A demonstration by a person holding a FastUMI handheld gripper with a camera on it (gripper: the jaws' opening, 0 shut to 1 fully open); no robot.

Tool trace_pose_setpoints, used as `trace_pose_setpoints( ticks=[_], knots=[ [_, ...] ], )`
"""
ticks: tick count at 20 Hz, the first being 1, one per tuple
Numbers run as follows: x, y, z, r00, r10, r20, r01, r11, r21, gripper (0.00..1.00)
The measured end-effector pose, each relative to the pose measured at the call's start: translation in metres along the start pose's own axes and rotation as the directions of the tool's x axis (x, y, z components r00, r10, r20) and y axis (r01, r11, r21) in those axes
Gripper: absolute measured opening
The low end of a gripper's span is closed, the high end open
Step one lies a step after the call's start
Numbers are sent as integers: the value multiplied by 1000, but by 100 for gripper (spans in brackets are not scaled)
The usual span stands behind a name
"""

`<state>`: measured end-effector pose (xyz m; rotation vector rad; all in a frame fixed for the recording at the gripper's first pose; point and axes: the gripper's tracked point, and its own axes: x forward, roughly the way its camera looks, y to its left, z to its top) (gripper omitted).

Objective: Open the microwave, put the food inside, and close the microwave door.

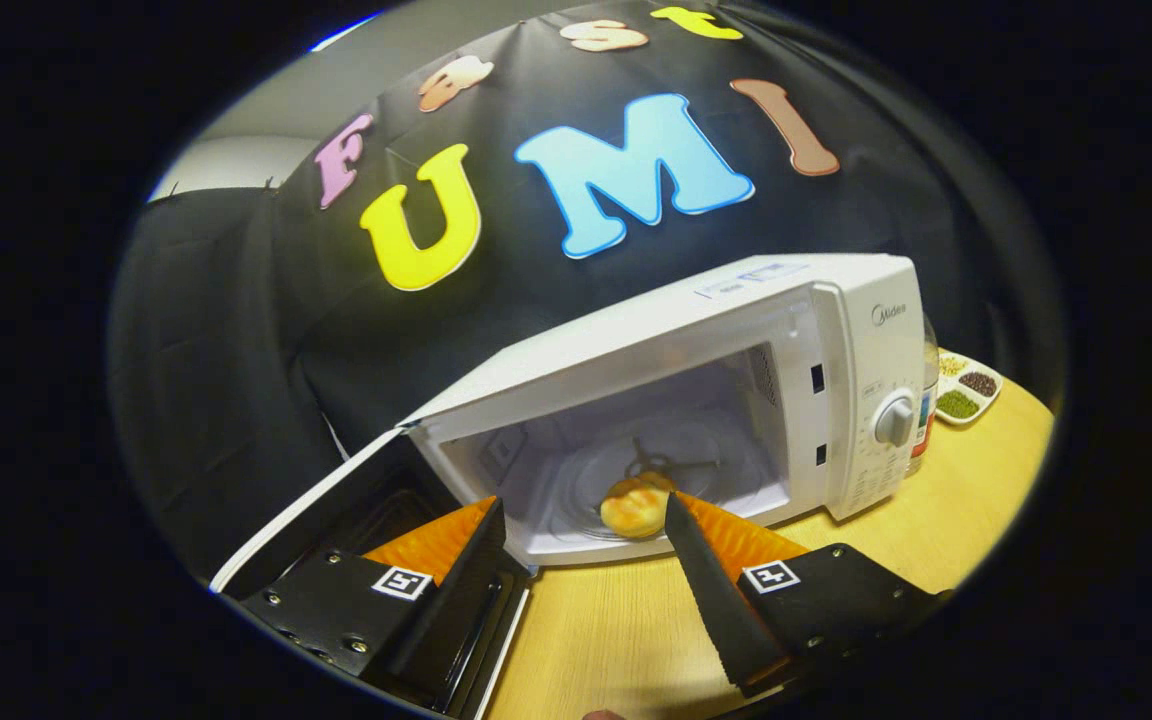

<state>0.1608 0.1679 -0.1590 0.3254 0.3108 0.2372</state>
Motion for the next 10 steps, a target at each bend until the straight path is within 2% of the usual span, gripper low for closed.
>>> trace_pose_setpoints(
  ticks=[4,10],
  knots=[
    [-54,23,8,999,46,15,-45,998,-53,97],
    [-125,84,9,985,171,26,-165,976,-143,96]
  ],
)
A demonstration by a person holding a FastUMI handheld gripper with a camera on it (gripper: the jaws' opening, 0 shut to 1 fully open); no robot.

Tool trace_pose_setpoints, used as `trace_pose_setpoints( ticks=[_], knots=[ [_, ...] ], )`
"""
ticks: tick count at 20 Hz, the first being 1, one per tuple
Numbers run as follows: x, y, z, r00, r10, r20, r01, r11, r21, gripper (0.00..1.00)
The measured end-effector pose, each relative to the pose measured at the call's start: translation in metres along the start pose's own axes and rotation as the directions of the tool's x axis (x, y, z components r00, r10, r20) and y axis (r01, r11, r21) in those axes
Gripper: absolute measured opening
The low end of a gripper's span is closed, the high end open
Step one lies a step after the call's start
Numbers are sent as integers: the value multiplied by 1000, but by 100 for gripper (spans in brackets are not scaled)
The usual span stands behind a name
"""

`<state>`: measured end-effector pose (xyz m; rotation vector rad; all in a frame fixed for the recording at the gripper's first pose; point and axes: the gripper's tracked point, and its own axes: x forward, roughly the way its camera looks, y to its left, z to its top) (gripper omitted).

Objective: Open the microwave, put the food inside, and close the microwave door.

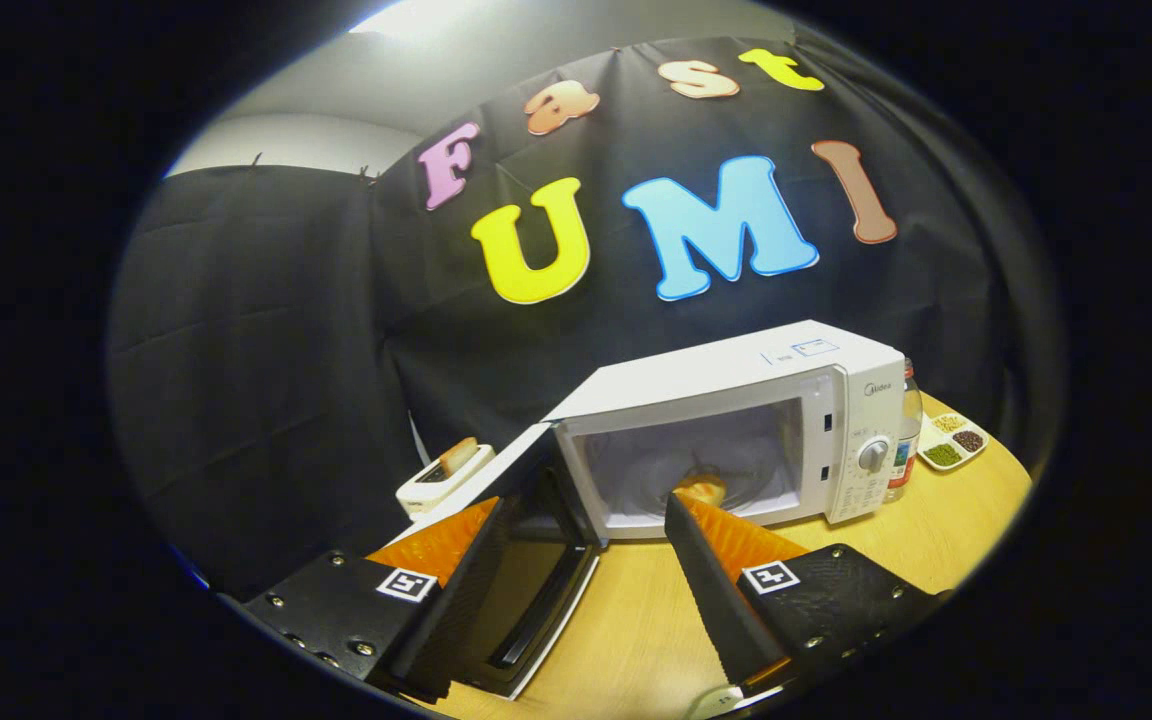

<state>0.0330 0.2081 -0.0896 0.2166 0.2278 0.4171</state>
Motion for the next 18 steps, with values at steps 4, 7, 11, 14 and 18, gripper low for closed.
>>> trace_pose_setpoints(
  ticks=[4,7,11,14,18],
  knots=[
    [-29,62,1,992,126,16,-125,991,-56,86],
    [-44,102,-3,983,181,14,-178,978,-109,46],
    [-52,158,-21,957,289,-16,-288,946,-148,2],
    [-58,189,-46,928,365,-71,-372,915,-154,3],
    [-55,210,-84,893,419,-162,-442,883,-157,3]
  ],
)
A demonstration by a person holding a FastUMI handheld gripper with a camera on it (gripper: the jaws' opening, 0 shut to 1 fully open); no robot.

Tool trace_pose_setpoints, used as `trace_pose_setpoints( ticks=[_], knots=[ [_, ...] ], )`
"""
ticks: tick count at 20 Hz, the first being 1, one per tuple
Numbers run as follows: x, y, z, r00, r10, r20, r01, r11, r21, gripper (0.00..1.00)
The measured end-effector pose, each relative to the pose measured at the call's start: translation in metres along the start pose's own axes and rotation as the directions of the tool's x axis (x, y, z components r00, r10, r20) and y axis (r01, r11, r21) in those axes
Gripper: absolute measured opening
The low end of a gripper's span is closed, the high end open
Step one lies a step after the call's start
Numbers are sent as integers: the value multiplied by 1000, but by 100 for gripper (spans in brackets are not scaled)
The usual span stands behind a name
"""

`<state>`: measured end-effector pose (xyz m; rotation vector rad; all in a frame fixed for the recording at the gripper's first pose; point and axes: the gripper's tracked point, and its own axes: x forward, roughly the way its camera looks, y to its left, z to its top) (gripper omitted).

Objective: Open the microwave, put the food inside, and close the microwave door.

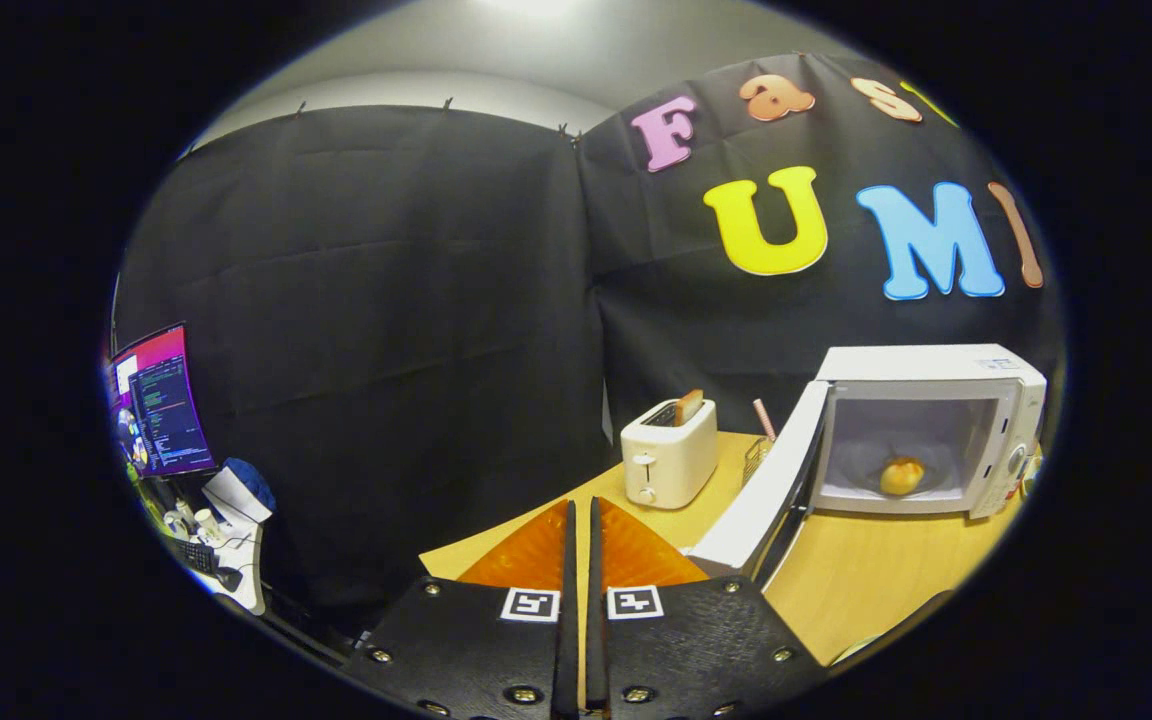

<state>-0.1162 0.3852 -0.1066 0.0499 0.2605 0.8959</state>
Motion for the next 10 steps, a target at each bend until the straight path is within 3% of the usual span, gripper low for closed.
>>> trace_pose_setpoints(
  ticks=[6,8,10],
  knots=[
    [12,-28,-39,994,-5,-110,10,999,46,3],
    [12,-29,-45,991,36,-130,-25,996,83,1],
    [8,-32,-46,990,20,-137,-13,999,49,1]
  ],
)
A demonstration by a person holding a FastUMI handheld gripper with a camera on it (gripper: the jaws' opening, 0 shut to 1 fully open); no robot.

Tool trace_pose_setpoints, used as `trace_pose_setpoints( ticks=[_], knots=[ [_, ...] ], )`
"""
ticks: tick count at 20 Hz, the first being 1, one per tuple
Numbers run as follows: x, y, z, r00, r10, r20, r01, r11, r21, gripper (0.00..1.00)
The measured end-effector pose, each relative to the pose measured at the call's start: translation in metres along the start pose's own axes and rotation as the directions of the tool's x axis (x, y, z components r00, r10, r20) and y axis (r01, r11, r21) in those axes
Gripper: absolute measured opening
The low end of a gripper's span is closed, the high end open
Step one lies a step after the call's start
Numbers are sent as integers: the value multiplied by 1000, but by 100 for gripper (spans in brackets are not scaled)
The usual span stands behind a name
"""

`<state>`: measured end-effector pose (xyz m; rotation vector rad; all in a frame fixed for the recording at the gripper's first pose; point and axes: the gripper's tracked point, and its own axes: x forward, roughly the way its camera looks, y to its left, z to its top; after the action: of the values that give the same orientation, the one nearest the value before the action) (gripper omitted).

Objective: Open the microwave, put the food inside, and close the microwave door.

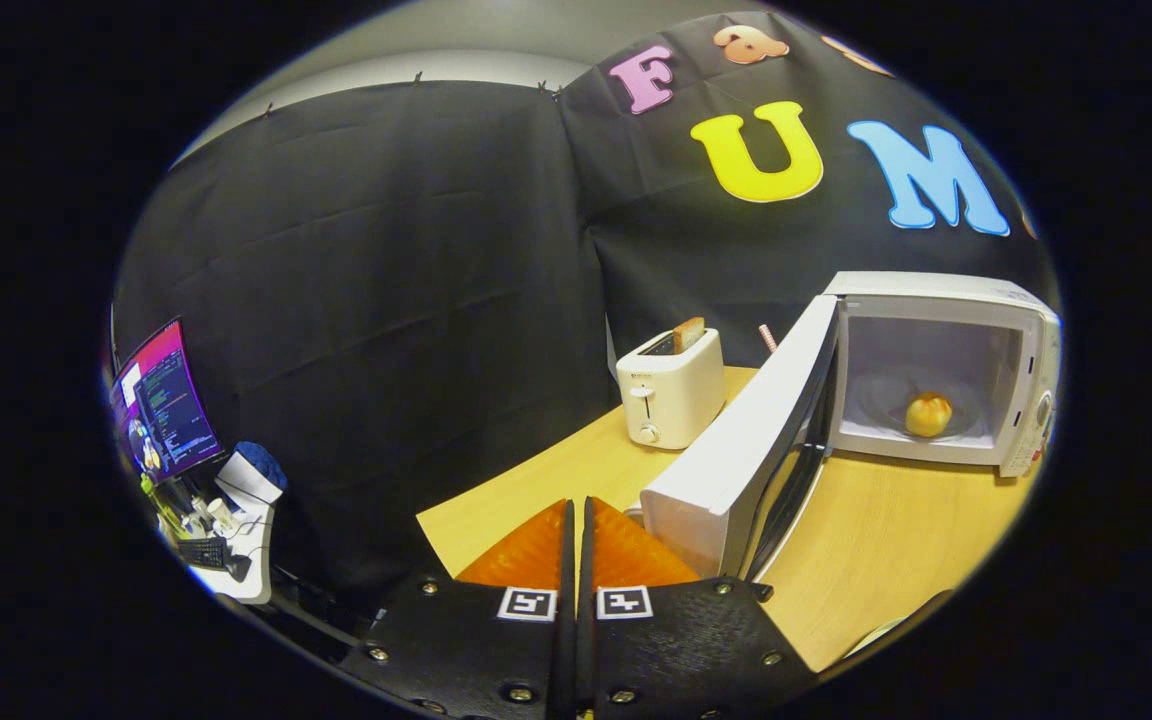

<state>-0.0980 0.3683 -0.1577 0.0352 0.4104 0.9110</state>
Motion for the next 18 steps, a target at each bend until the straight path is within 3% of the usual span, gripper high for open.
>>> trace_pose_setpoints(
  ticks=[5,12,18],
  knots=[
    [-17,-15,-4,1000,-8,-3,8,1000,16,1],
    [-56,-55,-3,997,-77,9,76,995,57,1],
    [-82,-125,8,969,-245,30,239,962,135,1]
  ],
)
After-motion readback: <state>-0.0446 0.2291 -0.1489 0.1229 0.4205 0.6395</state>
